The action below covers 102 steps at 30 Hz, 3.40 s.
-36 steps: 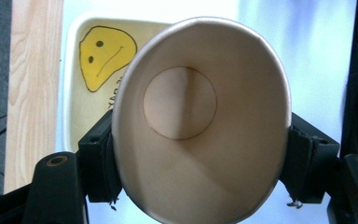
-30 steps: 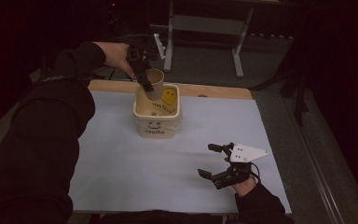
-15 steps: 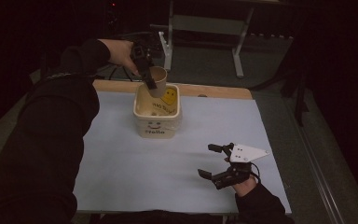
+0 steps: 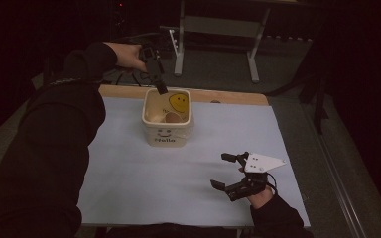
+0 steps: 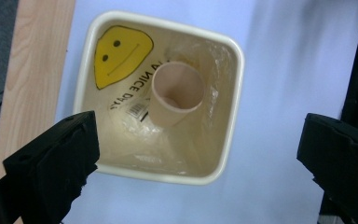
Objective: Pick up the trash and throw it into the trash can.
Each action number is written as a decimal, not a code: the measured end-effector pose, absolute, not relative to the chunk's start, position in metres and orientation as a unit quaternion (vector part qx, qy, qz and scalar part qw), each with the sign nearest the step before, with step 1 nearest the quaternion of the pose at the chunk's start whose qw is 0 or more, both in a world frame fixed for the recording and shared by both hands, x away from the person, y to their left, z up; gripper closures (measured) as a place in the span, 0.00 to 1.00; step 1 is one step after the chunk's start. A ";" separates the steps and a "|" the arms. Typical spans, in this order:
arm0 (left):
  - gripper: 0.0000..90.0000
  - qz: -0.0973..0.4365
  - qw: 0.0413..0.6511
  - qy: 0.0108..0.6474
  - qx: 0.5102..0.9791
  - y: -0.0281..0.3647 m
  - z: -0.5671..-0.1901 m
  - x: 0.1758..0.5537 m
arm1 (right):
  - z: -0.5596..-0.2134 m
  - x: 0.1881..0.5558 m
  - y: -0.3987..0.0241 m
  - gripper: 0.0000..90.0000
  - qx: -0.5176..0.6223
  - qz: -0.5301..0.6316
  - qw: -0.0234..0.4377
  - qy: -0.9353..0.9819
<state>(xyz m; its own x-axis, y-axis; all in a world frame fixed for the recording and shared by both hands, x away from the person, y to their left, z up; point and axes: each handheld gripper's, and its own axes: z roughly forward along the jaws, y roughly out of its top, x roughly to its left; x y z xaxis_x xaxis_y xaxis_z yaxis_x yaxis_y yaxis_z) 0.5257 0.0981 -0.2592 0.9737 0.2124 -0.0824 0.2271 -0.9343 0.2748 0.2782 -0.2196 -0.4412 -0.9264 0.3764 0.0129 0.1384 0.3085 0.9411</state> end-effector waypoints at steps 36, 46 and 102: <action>0.00 -0.036 0.189 0.133 0.972 0.139 -0.270 0.489 | -0.440 0.274 -0.219 0.10 0.164 0.563 0.109 0.802; 0.00 -0.045 0.227 0.116 0.966 0.153 -0.270 0.469 | -0.440 0.276 -0.218 0.10 0.164 0.563 0.107 0.803; 0.00 -0.058 0.309 0.105 0.944 0.212 -0.363 0.369 | -0.441 0.276 -0.216 0.10 0.165 0.557 0.109 0.806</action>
